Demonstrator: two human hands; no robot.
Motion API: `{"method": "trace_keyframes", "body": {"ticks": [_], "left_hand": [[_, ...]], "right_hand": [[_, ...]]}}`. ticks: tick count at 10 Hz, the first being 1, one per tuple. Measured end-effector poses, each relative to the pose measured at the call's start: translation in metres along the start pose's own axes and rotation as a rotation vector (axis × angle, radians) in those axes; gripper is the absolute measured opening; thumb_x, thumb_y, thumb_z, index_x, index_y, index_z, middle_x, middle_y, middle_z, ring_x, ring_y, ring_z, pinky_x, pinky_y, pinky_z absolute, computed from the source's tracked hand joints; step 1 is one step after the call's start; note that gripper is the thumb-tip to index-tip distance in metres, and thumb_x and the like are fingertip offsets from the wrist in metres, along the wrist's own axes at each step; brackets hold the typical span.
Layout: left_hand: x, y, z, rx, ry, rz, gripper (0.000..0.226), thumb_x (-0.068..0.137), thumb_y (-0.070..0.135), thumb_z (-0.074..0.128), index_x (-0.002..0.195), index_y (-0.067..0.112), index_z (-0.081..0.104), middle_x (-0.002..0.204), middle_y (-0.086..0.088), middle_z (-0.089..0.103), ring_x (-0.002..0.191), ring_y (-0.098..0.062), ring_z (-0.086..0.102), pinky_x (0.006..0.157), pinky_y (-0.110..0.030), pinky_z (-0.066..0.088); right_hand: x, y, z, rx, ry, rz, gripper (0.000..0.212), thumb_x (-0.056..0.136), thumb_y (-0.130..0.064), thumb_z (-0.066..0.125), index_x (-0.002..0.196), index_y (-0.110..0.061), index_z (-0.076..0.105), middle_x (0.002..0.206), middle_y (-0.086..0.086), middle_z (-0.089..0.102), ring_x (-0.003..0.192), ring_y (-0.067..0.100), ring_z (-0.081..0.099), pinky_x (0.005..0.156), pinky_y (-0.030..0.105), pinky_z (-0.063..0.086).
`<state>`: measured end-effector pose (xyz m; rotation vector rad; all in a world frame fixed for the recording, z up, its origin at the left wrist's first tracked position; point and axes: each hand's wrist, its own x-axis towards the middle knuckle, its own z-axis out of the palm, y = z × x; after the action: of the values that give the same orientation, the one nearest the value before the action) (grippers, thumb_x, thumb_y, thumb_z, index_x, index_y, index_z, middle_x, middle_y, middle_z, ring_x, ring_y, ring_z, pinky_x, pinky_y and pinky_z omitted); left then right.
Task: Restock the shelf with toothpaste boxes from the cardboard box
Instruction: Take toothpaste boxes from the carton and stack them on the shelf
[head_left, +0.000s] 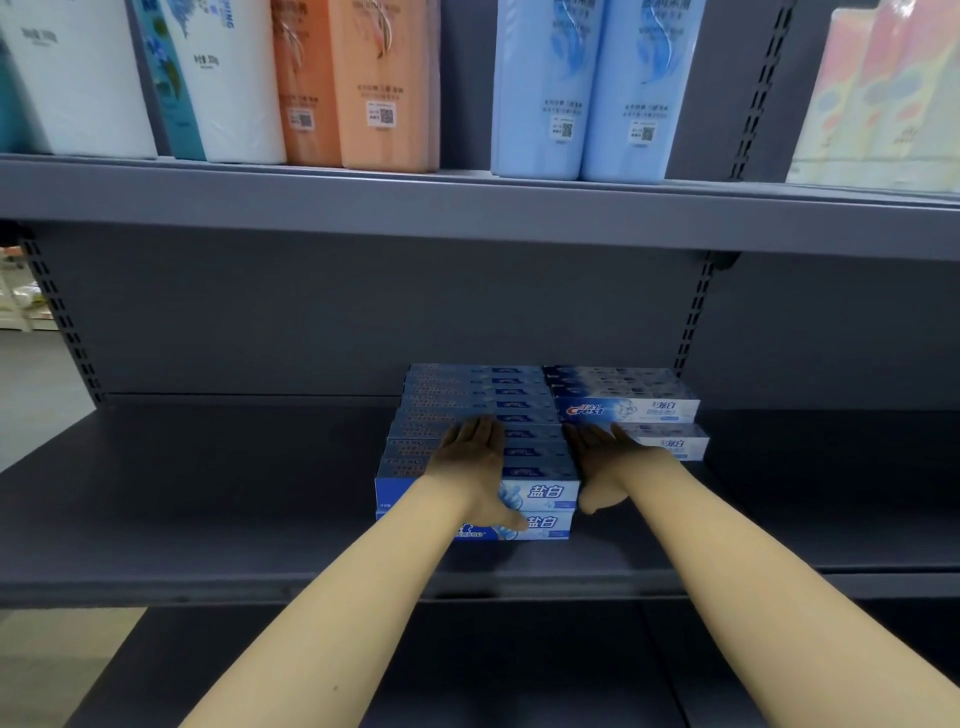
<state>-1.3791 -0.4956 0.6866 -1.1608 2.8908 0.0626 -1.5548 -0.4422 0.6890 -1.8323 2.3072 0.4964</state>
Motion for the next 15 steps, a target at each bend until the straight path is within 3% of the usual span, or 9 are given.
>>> {"method": "trace_keyframes", "body": {"ticks": [1, 3, 5, 8, 9, 10, 15], "left_hand": [[0.0, 0.0, 0.001, -0.004, 0.013, 0.001, 0.119, 0.073, 0.063, 0.065, 0.151, 0.005, -0.004, 0.159, -0.009, -0.005, 0.147, -0.024, -0.004, 0.119, -0.035, -0.001], [-0.001, -0.002, 0.001, -0.022, 0.015, 0.01, 0.118, 0.074, 0.064, 0.064, 0.151, 0.007, -0.005, 0.159, -0.007, -0.006, 0.147, -0.022, -0.004, 0.118, -0.032, -0.002], [-0.002, -0.002, 0.002, -0.031, 0.025, 0.023, 0.118, 0.074, 0.063, 0.065, 0.151, 0.007, -0.005, 0.159, -0.007, -0.005, 0.147, -0.022, -0.003, 0.118, -0.032, -0.001], [-0.001, -0.002, 0.002, -0.026, 0.031, 0.018, 0.118, 0.074, 0.063, 0.065, 0.151, 0.006, -0.004, 0.159, -0.008, -0.004, 0.147, -0.022, -0.002, 0.118, -0.032, 0.0], [-0.001, -0.001, 0.001, -0.018, 0.029, 0.013, 0.119, 0.073, 0.063, 0.065, 0.151, 0.006, -0.004, 0.159, -0.008, -0.004, 0.147, -0.023, -0.002, 0.119, -0.033, 0.002], [-0.001, -0.002, 0.0, -0.009, 0.016, 0.019, 0.12, 0.072, 0.065, 0.065, 0.151, 0.007, -0.005, 0.159, -0.008, -0.004, 0.147, -0.024, -0.002, 0.12, -0.035, 0.002], [-0.001, -0.003, 0.0, -0.019, -0.003, 0.036, 0.119, 0.074, 0.066, 0.062, 0.151, 0.007, -0.006, 0.159, -0.008, -0.008, 0.147, -0.024, -0.005, 0.118, -0.033, -0.001]], "right_hand": [[0.003, -0.001, 0.005, -0.033, 0.041, 0.024, 0.083, 0.095, -0.031, 0.044, 0.15, -0.01, -0.014, 0.159, 0.007, -0.009, 0.147, 0.021, -0.011, 0.118, 0.04, -0.007], [0.007, -0.012, 0.009, -0.136, 0.105, 0.041, 0.074, 0.098, -0.031, 0.039, 0.151, -0.01, -0.009, 0.159, 0.007, -0.008, 0.147, 0.022, -0.01, 0.119, 0.041, -0.007], [0.002, -0.01, 0.006, -0.155, 0.127, 0.048, 0.073, 0.098, -0.023, 0.039, 0.15, -0.007, -0.009, 0.159, 0.008, -0.007, 0.147, 0.023, -0.009, 0.12, 0.042, -0.006], [0.009, -0.01, 0.01, -0.14, 0.13, 0.037, 0.076, 0.098, -0.035, 0.04, 0.151, -0.01, -0.007, 0.16, 0.007, -0.005, 0.147, 0.024, -0.008, 0.12, 0.043, -0.005], [0.011, -0.008, 0.017, -0.062, 0.133, 0.062, 0.075, 0.097, -0.028, 0.042, 0.151, -0.013, -0.008, 0.16, 0.006, -0.006, 0.147, 0.025, -0.008, 0.12, 0.045, 0.0], [0.004, -0.007, 0.024, -0.125, 0.122, 0.062, 0.067, 0.1, -0.019, 0.034, 0.151, -0.012, -0.01, 0.159, 0.007, -0.009, 0.147, 0.022, -0.009, 0.12, 0.042, -0.004], [0.006, -0.017, 0.038, -0.082, 0.112, 0.127, 0.068, 0.1, -0.025, 0.034, 0.152, -0.015, -0.009, 0.159, 0.006, -0.01, 0.147, 0.022, -0.011, 0.119, 0.041, -0.006]]}}
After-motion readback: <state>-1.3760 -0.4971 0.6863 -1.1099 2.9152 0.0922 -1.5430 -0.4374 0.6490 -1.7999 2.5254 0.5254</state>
